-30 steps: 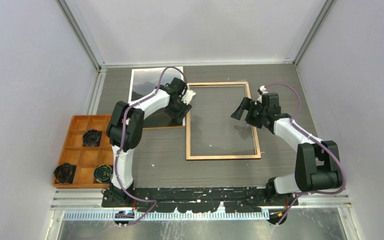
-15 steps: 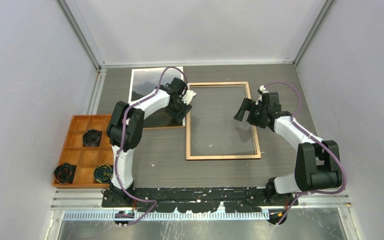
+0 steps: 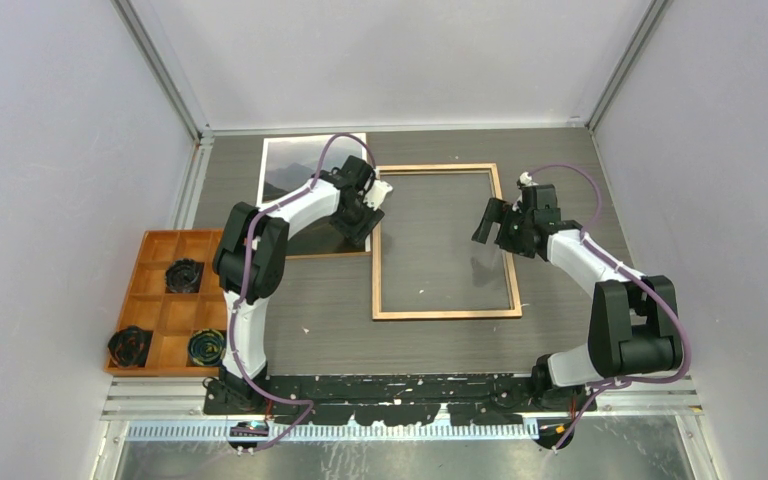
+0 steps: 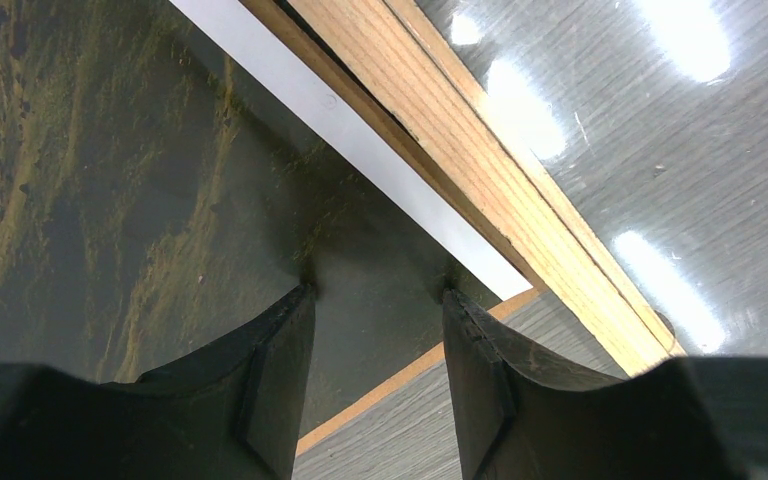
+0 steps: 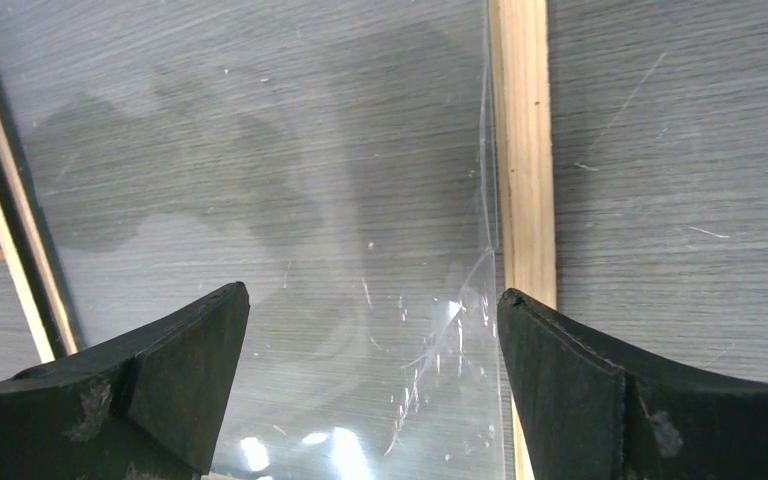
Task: Put the photo into the frame
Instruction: Place the photo frame item in the photo frame, then adjust the photo frame at the center of the board, then adjust the photo frame item at the center of the board.
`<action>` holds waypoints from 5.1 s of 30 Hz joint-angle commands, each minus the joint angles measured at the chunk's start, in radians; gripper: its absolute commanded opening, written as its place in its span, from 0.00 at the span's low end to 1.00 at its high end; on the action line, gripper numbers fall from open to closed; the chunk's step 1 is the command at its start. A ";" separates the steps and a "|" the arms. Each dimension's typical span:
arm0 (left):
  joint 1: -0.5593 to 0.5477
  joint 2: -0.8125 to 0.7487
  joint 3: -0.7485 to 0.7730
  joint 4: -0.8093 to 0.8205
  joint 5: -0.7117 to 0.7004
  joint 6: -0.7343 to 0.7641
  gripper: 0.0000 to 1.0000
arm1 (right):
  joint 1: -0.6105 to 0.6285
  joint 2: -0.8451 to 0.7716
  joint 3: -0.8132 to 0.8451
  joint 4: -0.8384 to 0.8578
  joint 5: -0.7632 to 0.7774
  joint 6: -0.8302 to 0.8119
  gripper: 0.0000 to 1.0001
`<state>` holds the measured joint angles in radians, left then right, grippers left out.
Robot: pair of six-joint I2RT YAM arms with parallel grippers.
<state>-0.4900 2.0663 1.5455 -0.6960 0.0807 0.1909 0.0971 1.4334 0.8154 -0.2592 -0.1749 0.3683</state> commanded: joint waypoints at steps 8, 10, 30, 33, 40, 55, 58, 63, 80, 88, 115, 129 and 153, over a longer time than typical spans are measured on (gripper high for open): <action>-0.002 -0.024 -0.030 0.029 -0.013 0.019 0.51 | 0.005 -0.033 0.028 0.026 0.108 0.007 1.00; -0.002 -0.023 -0.029 0.027 -0.014 0.018 0.51 | 0.003 -0.044 0.023 0.032 0.119 0.012 1.00; -0.030 0.076 0.173 -0.029 -0.036 -0.013 0.51 | -0.071 -0.088 -0.217 0.244 0.036 0.253 1.00; -0.044 0.099 0.200 -0.031 -0.042 -0.013 0.51 | -0.071 -0.149 -0.270 0.241 0.037 0.286 1.00; -0.095 0.163 0.292 -0.060 -0.050 -0.018 0.51 | -0.071 -0.313 -0.341 0.144 0.038 0.339 1.00; -0.107 0.104 0.349 -0.172 0.030 -0.020 0.53 | -0.071 -0.414 -0.083 -0.149 0.244 0.238 1.00; -0.024 0.062 0.421 -0.246 0.082 -0.013 0.55 | -0.072 -0.389 -0.001 -0.080 0.215 0.410 1.00; 0.203 0.028 0.609 -0.367 0.102 0.008 0.67 | -0.046 -0.181 0.177 0.200 -0.066 0.510 1.00; 0.600 0.214 0.715 -0.314 -0.268 -0.022 0.64 | 0.506 0.800 1.104 -0.105 0.238 0.345 1.00; 0.563 0.275 0.626 -0.235 -0.309 -0.032 0.64 | 0.530 0.864 1.093 -0.078 0.302 0.392 1.00; 0.417 0.214 0.282 -0.097 -0.276 0.007 0.66 | 0.548 0.836 0.902 -0.002 0.266 0.516 1.00; 0.406 0.186 0.226 -0.067 -0.273 0.014 0.66 | 0.551 0.817 0.815 0.193 0.058 0.670 0.96; 0.532 0.124 0.352 -0.043 -0.434 0.038 0.65 | 0.543 0.712 0.698 0.133 0.166 0.639 0.96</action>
<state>-0.0200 2.2024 1.8782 -0.8200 -0.1947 0.2218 0.6361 2.1838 1.5406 -0.0719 -0.0387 1.0260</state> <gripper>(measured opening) 0.673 0.963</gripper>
